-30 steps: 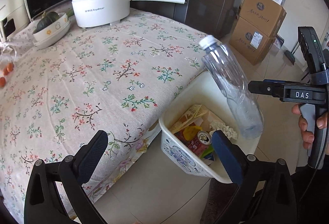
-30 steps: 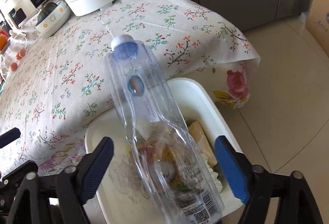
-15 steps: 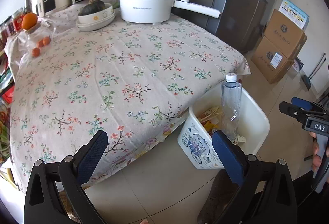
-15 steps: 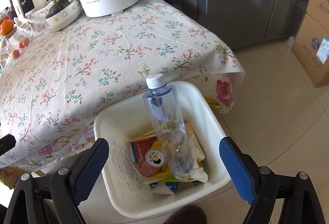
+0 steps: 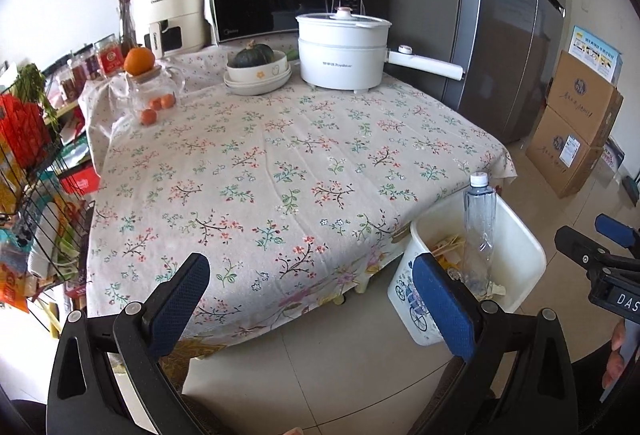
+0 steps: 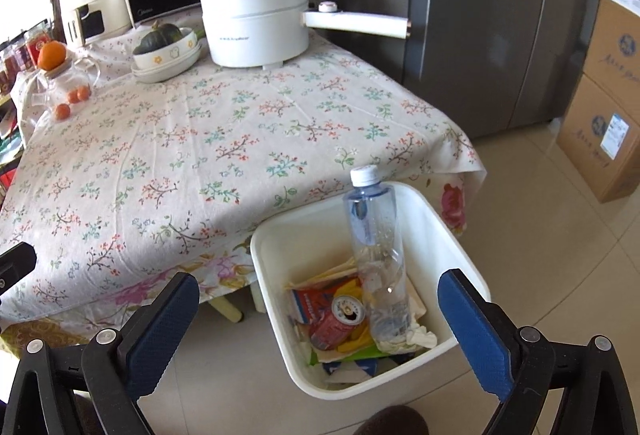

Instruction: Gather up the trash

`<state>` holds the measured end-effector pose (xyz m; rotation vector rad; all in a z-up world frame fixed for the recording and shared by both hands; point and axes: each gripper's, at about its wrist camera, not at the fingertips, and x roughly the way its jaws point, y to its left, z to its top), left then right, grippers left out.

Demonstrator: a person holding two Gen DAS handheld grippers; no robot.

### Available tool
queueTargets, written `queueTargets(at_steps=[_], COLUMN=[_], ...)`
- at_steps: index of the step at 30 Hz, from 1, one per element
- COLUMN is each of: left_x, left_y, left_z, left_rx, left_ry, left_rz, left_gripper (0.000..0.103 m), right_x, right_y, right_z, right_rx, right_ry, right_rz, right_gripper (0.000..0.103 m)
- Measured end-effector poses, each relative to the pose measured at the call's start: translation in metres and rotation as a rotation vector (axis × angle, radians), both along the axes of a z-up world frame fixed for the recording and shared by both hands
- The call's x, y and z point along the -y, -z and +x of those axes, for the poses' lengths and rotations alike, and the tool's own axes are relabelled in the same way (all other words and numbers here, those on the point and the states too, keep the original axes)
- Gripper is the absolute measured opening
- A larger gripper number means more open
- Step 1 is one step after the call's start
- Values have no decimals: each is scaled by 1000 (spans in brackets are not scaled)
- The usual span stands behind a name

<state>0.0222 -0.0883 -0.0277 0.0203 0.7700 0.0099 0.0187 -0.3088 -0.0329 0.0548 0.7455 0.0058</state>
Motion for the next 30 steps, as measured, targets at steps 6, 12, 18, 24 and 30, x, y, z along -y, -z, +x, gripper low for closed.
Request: queueTargets(at_steps=[6, 12, 18, 24, 30], left_x=[-6, -5, -4, -3, -4], left_y=[-5, -6, -7, -5, -4], left_z=[-6, -7, -6, -5, -4], left_rx=[21, 23, 23, 13, 19], left_ry=[1, 4, 2, -1, -8], left_rz=[-19, -22, -23, -18, -17], left_gripper=[102, 102, 102, 102, 102], right_x=[0, -1, 0, 0, 4], right_y=[0, 3, 2, 0, -5], right_z=[-3, -4, -4, -6, -8], right_rx=[13, 5, 9, 19, 40], right_ry=[44, 52, 59, 56, 62], right_rz=[-5, -31, -33, -39, -15], right_gripper=[100, 100, 100, 100, 100])
